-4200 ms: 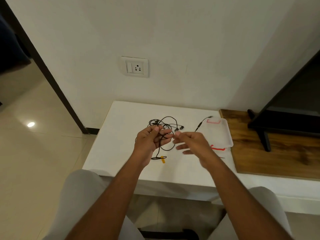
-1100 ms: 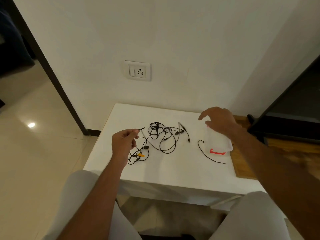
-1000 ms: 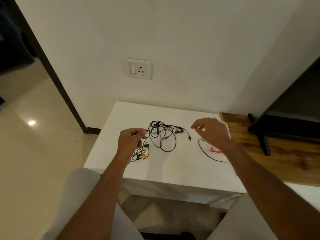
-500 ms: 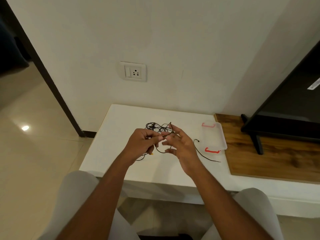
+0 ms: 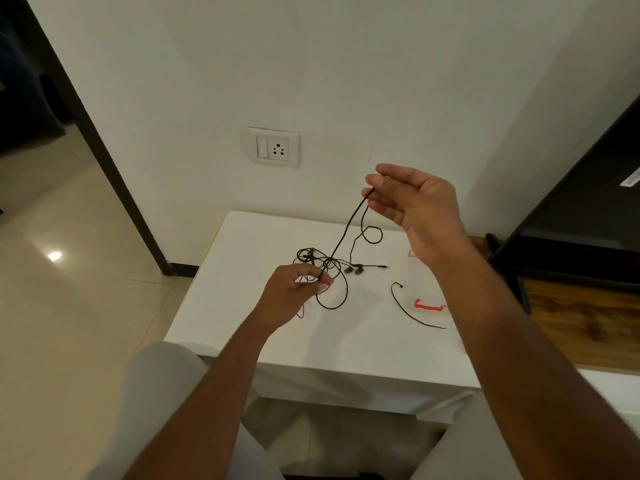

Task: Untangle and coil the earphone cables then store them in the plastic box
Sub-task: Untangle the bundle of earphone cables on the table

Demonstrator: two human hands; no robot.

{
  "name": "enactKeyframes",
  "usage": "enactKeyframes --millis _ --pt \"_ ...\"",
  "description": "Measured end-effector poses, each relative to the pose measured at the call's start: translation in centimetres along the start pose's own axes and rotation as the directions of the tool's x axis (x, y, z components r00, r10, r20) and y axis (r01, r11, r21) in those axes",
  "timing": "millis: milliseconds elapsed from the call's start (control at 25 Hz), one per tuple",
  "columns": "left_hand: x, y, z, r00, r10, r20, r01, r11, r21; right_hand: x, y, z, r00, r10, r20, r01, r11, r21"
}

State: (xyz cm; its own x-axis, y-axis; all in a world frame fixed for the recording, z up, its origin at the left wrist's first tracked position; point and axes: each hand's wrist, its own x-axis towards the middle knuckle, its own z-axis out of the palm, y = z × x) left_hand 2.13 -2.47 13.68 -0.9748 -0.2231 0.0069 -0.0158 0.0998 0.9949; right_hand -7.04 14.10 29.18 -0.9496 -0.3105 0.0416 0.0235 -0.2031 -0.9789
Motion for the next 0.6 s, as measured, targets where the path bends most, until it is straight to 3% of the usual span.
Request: enactKeyframes --millis 160,320,400,520,600 --pt "-0.1 0.5 0.7 0.998 0.039 -0.049 -0.043 0.996 -0.08 1.1 -2.6 0.0 0.999 -0.051 -0.013 0.051 0.999 -0.009" --pt "-0.1 1.3 1.0 0.992 0.021 -0.125 -0.055 0.959 -0.279 3.5 -3.2 -0.9 0.993 -0.077 -0.09 0.077 0.997 0.0" --pt "0.0 1.7 1.0 0.99 0.008 -0.139 -0.055 0.94 -0.336 5.2 -1.8 -2.4 0.989 -0.005 -0.148 -0.004 0.998 -0.065" --pt "0.0 2.2 1.1 0.996 0.027 -0.088 -0.061 0.909 -0.412 5.5 2.2 -5.0 0.956 0.22 -0.195 -0.27 0.918 -0.292" --pt "0.0 2.3 1.2 0.997 0.032 -0.076 -0.061 0.904 -0.423 3.9 5.0 -5.9 0.937 0.267 -0.224 -0.326 0.9 -0.29"
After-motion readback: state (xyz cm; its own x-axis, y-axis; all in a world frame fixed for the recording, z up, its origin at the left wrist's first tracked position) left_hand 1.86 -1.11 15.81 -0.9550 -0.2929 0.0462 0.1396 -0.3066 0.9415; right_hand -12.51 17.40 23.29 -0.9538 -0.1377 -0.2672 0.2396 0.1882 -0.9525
